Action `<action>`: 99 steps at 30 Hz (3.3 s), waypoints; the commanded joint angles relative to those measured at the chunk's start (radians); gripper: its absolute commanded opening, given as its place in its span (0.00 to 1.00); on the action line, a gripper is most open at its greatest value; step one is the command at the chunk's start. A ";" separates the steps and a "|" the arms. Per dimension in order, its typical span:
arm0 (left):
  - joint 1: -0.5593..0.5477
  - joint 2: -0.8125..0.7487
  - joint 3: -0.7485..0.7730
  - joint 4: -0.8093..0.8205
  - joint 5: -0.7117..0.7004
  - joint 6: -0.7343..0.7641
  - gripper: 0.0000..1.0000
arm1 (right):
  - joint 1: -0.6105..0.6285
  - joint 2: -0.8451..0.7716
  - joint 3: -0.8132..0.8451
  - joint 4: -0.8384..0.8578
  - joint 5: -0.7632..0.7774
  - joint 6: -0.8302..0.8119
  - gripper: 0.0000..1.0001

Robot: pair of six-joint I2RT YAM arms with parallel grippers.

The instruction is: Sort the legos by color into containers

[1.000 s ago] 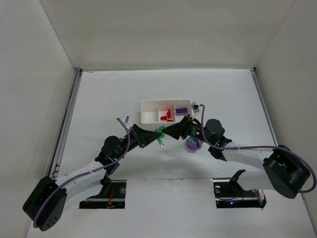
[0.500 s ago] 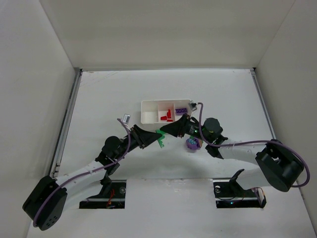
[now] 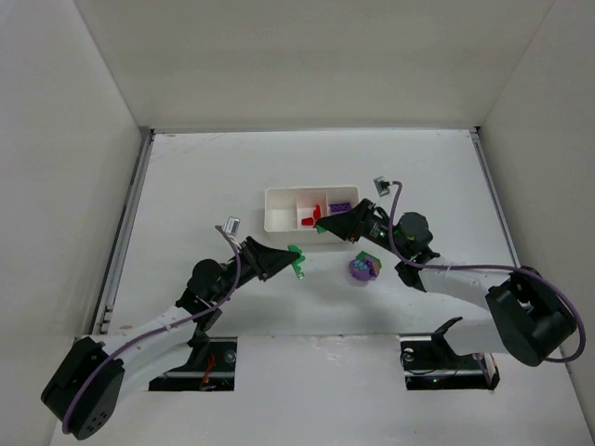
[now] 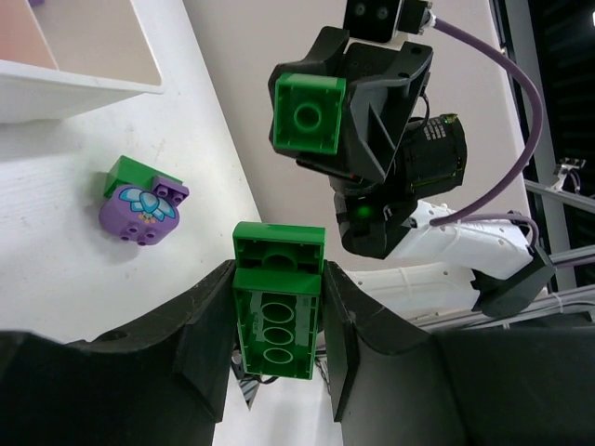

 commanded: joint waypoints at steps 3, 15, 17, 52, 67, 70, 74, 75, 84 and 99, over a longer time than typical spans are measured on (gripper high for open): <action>0.066 -0.049 -0.009 0.049 0.022 -0.017 0.12 | -0.015 0.034 0.097 -0.048 0.023 -0.056 0.33; 0.388 -0.137 0.049 -0.146 -0.061 -0.067 0.15 | 0.124 0.359 0.531 -0.535 0.382 -0.309 0.34; 0.384 -0.117 0.051 -0.128 -0.046 -0.063 0.15 | 0.132 0.397 0.571 -0.562 0.419 -0.321 0.34; 0.198 0.083 0.094 0.012 -0.107 -0.156 0.15 | 0.367 -0.149 0.169 -0.574 0.482 -0.514 0.72; 0.112 0.092 0.126 -0.108 -0.185 -0.152 0.14 | 0.459 -0.004 0.306 -0.645 0.595 -0.650 0.53; 0.112 0.092 0.126 -0.106 -0.185 -0.152 0.14 | 0.467 0.012 0.316 -0.649 0.617 -0.651 0.46; 0.109 0.100 0.127 -0.096 -0.182 -0.153 0.14 | 0.471 0.035 0.335 -0.645 0.637 -0.659 0.45; 0.106 0.100 0.129 -0.096 -0.182 -0.153 0.14 | 0.471 0.045 0.339 -0.643 0.638 -0.660 0.44; 0.098 0.100 0.126 -0.105 -0.202 -0.156 0.14 | 0.534 0.059 0.370 -0.628 0.695 -0.706 0.22; 0.002 0.172 0.130 -0.094 -0.406 -0.187 0.14 | 0.691 0.105 0.467 -0.683 0.746 -0.757 0.14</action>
